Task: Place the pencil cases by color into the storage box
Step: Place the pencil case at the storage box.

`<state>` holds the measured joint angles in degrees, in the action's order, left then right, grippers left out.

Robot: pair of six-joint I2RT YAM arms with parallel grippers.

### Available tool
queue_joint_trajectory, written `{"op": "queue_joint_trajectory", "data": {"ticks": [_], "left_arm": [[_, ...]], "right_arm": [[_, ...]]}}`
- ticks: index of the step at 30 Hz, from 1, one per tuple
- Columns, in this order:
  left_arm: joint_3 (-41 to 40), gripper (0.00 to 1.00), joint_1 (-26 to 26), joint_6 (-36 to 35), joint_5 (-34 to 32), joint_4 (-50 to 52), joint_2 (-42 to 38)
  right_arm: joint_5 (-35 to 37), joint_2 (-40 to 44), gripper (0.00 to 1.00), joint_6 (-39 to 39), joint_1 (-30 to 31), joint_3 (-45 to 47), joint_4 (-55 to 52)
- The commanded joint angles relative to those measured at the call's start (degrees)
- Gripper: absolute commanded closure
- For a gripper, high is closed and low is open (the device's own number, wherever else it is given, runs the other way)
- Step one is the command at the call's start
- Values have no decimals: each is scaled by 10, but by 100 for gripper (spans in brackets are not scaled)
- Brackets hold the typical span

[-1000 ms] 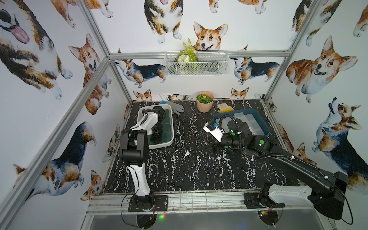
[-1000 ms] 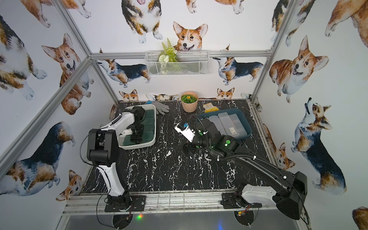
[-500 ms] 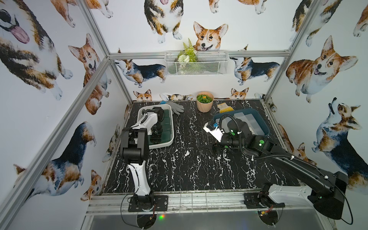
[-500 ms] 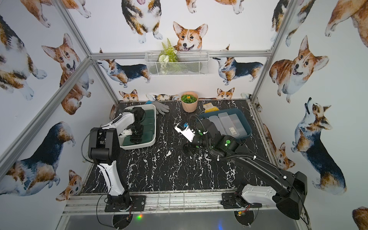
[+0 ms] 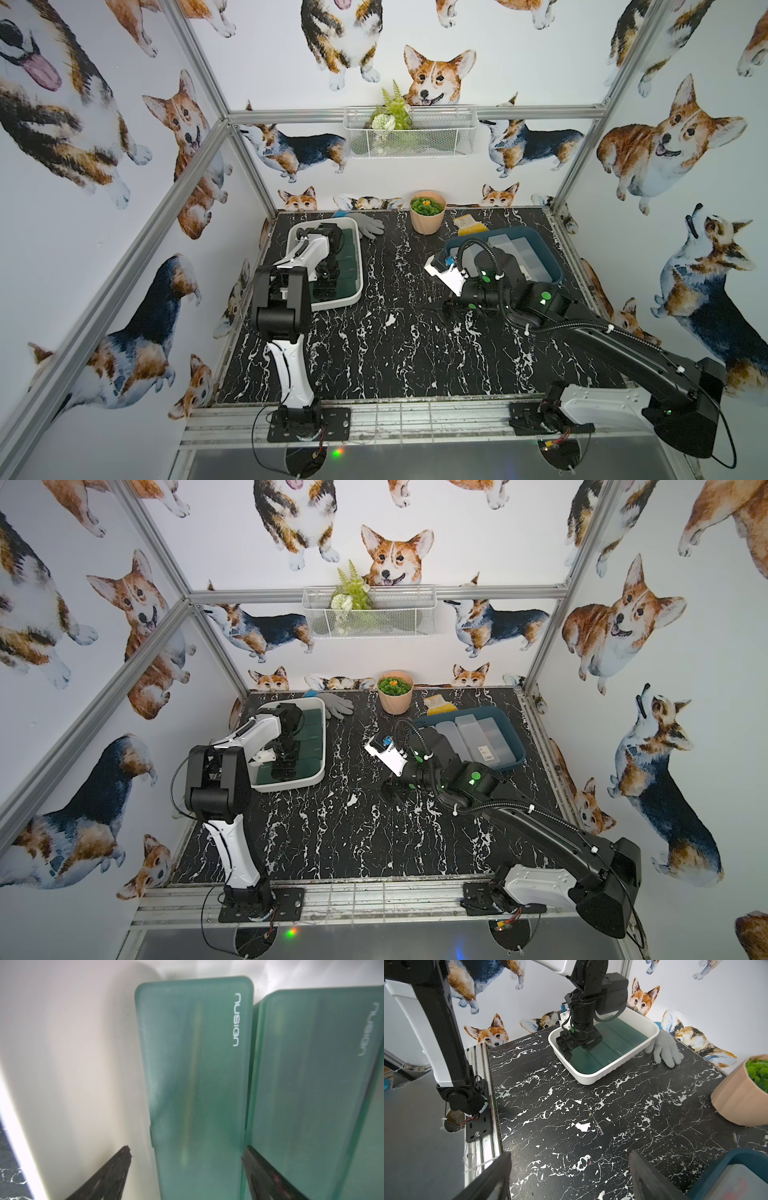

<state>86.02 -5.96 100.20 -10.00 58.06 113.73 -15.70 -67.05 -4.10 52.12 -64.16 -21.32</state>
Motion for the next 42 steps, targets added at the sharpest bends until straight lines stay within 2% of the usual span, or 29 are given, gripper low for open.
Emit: {"op": "queue_joint_trajectory", "data": {"ticks": [1,6,12,20,23,27,33,37,42], "left_arm": [[6,10,0,1,-4,5,-9],[27,8,0,-34,1,-5,-23],[54,4,1,-154,-6,-51,-66],[38,0,3,-425,10,-211,-160],[31,0,3,-528,12,-254,-183],[18,0,6,-660,51,-308,-230],[-10,0,8,-814,97,-351,-272],[-50,0,17,-869,97,-377,-311],[-150,0,21,-920,81,-449,-380]], "right_arm": [[2,0,11,-4,0,-4,-1],[-4,2,11,6,-9,-2,5],[-34,2,11,39,-41,0,25],[-37,-27,10,60,-57,-23,20],[-17,-54,10,62,-59,-51,-10],[19,-93,9,59,-69,-93,-59],[62,-151,8,64,-114,-151,-112],[87,-188,7,66,-159,-205,-160],[85,-191,7,62,-237,-238,-189]]}}
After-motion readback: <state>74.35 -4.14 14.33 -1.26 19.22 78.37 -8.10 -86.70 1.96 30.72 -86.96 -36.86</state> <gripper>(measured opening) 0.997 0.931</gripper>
